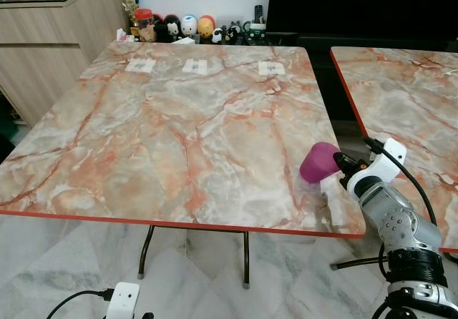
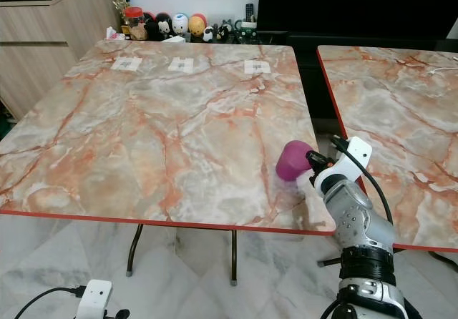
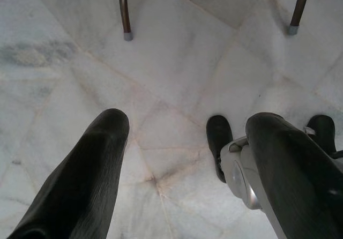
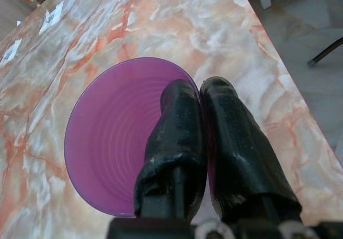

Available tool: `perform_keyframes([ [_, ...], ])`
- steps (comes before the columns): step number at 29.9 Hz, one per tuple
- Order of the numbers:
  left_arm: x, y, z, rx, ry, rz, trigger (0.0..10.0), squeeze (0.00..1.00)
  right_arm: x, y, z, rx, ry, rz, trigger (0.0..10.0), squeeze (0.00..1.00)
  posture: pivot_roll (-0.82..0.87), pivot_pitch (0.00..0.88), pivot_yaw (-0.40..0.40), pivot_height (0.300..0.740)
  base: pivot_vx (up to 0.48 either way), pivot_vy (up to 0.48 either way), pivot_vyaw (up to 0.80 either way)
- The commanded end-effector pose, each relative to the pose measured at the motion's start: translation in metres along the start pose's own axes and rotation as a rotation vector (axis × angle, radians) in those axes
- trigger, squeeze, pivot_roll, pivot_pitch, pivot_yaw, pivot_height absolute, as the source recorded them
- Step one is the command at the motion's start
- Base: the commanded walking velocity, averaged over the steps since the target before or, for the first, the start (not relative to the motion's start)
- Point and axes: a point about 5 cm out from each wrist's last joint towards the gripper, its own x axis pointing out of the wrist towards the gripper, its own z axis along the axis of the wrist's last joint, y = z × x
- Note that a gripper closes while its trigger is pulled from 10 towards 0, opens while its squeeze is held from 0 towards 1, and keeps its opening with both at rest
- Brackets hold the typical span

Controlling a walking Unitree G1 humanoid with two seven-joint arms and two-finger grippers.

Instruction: Setting the table

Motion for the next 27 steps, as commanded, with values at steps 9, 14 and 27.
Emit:
perform_keyframes([
  [9, -0.001, 0.002, -0.004, 0.019, 0.017, 0.003, 10.0, 0.00, -0.014, 0.024, 0.029, -0.135, -0.384, 0.093, 10.0, 0.00, 0.08, 0.032, -0.029, 0.740, 0.000, 0.000, 0.00],
  [14, -0.001, 0.000, -0.006, 0.017, 0.021, -0.001, 10.0, 0.00, -0.028, 0.036, 0.013, -0.256, -0.485, 0.100, 10.0, 0.00, 0.07, 0.026, -0.034, 0.740, 0.000, 0.000, 0.00],
  [27, 0.000, -0.006, -0.005, 0.044, 0.023, -0.004, 10.0, 0.00, -0.041, 0.036, 0.008, -0.247, -0.628, 0.040, 10.0, 0.00, 0.06, 0.001, -0.042, 0.740, 0.000, -0.168, 0.00],
])
